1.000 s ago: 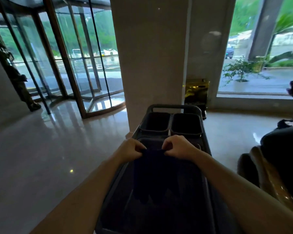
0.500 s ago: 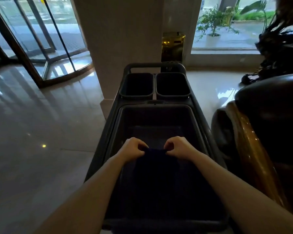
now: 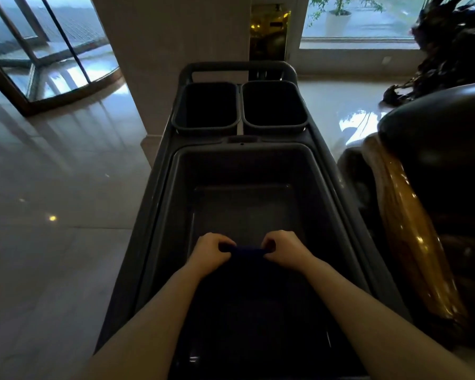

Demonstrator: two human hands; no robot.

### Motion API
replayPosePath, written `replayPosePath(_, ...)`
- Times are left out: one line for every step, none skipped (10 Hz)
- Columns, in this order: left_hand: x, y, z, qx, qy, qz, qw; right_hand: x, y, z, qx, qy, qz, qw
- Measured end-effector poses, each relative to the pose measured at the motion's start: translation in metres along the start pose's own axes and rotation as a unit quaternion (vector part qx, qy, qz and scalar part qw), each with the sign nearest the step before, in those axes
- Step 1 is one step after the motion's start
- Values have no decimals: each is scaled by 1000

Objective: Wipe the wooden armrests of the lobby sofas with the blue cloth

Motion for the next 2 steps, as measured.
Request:
replayPosePath(2,6,-1,-4,-12,7,1000,1,6,-3,-3,7,18,1000)
replayPosePath(5,8,-9,0,-15,25,1000,8,9,-1,-8,8,39,999)
Point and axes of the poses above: each hand's wrist, its own y-axis towards the middle knuckle, its own x-axis out of the back of the hand, z = x × y, the point moved 5 cm from there along y, towards the middle knuckle, and after that the axes turned 11 degrees about -y, right-handed, at the moved point
